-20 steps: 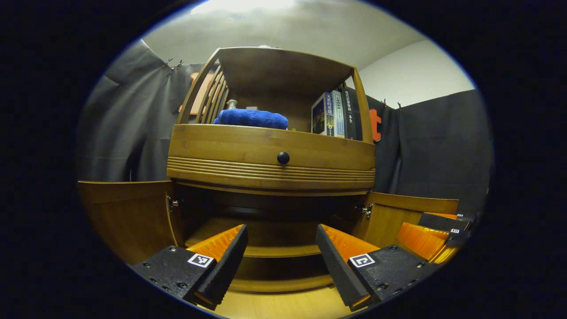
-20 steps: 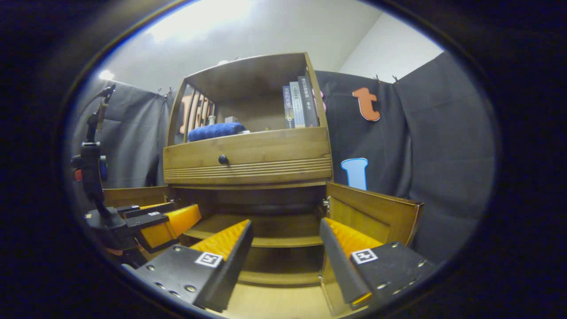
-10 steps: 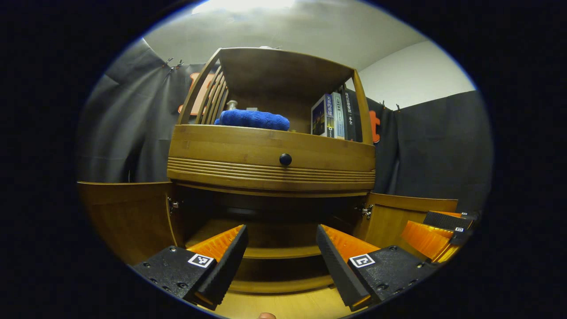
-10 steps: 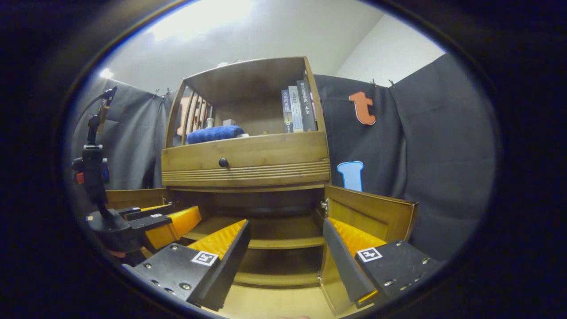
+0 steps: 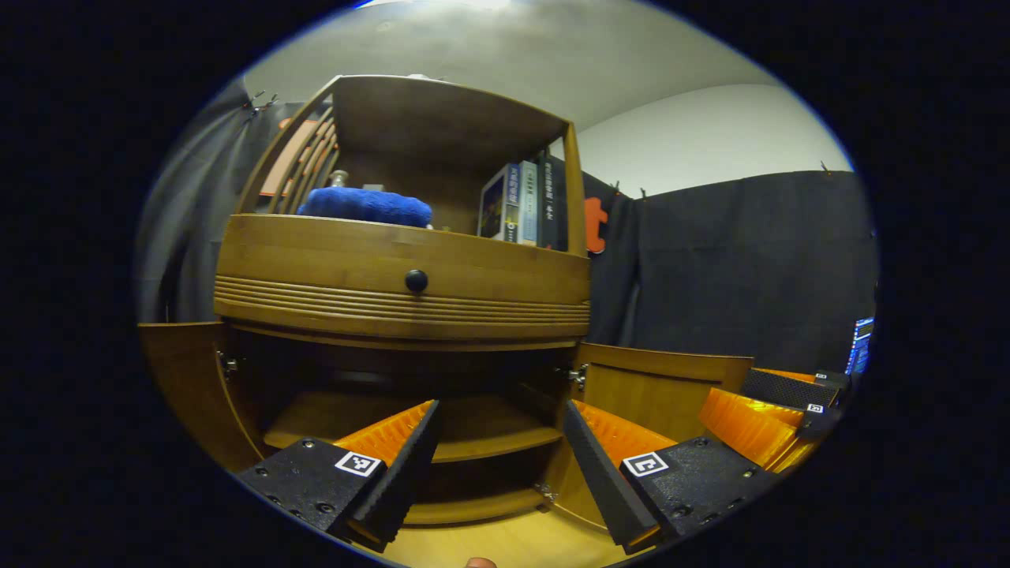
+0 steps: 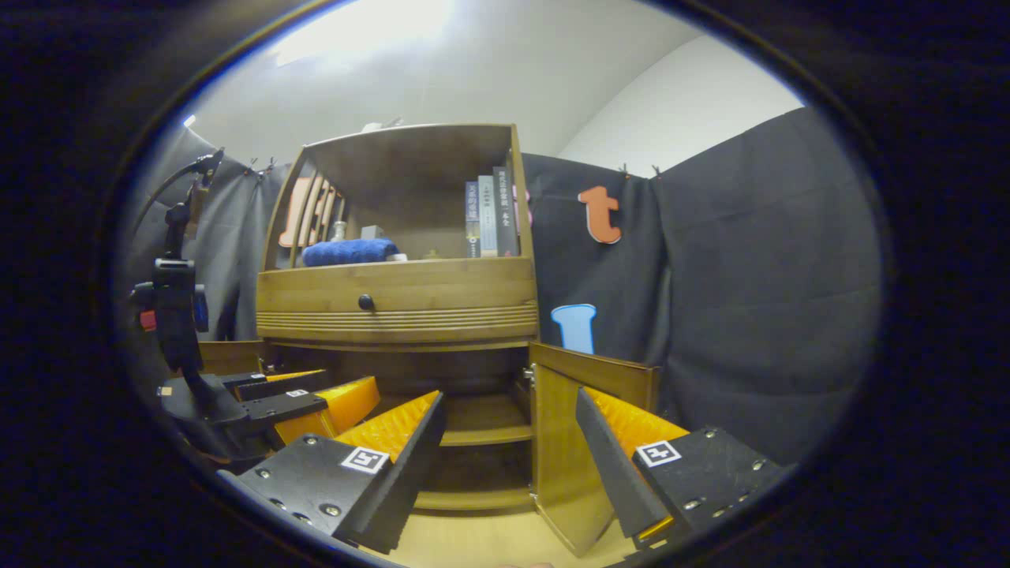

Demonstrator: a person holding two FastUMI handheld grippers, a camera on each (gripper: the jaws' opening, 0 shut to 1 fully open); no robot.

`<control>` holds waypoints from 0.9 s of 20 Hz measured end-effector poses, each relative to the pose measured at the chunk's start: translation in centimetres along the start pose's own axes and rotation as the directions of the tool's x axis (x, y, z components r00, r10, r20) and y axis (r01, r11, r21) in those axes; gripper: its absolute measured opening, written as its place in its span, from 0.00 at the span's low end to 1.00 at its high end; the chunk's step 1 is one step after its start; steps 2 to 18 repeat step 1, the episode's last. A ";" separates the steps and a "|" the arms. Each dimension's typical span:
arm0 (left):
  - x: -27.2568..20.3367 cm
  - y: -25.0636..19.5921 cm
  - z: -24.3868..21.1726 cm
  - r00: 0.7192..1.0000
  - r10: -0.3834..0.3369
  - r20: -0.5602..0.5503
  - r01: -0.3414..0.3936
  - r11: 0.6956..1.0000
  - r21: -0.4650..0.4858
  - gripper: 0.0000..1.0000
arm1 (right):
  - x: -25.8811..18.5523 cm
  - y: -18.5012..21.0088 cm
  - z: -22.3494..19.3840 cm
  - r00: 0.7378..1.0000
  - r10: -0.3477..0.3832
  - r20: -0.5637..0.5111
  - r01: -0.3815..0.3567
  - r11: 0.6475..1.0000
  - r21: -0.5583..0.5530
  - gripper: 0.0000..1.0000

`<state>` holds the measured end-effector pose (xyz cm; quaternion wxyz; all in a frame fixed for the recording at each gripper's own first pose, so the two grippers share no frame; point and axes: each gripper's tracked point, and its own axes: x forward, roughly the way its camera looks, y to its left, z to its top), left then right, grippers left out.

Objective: Open the right door of the double-door shoe cabinet with the right hand, and open the left door with the left hand.

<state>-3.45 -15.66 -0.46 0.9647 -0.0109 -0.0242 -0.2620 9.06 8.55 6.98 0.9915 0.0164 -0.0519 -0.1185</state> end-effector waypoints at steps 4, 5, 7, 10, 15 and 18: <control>0.2 -1.1 0.1 0.999 -0.032 0.002 0.032 0.999 0.001 0.95 | -0.5 -0.7 0.2 1.000 -0.028 0.005 0.028 1.000 -0.002 0.92; 0.2 -1.1 0.1 0.999 -0.032 0.002 0.032 0.999 0.001 0.95 | -0.5 -0.7 0.2 1.000 -0.028 0.005 0.028 1.000 -0.002 0.92; 0.2 -1.1 0.1 0.999 -0.032 0.002 0.032 0.999 0.001 0.95 | -0.5 -0.7 0.2 1.000 -0.028 0.005 0.028 1.000 -0.002 0.92; 0.2 -1.1 0.1 0.999 -0.032 0.002 0.032 0.999 0.001 0.95 | -0.5 -0.7 0.2 1.000 -0.028 0.005 0.028 1.000 -0.002 0.92; 0.2 -1.1 0.1 0.999 -0.032 0.002 0.032 0.999 0.001 0.95 | -0.5 -0.7 0.2 1.000 -0.028 0.005 0.028 1.000 -0.002 0.92; 0.2 -1.1 0.1 0.999 -0.032 0.002 0.032 0.999 0.001 0.95 | -0.5 -0.7 0.2 1.000 -0.028 0.005 0.028 1.000 -0.002 0.92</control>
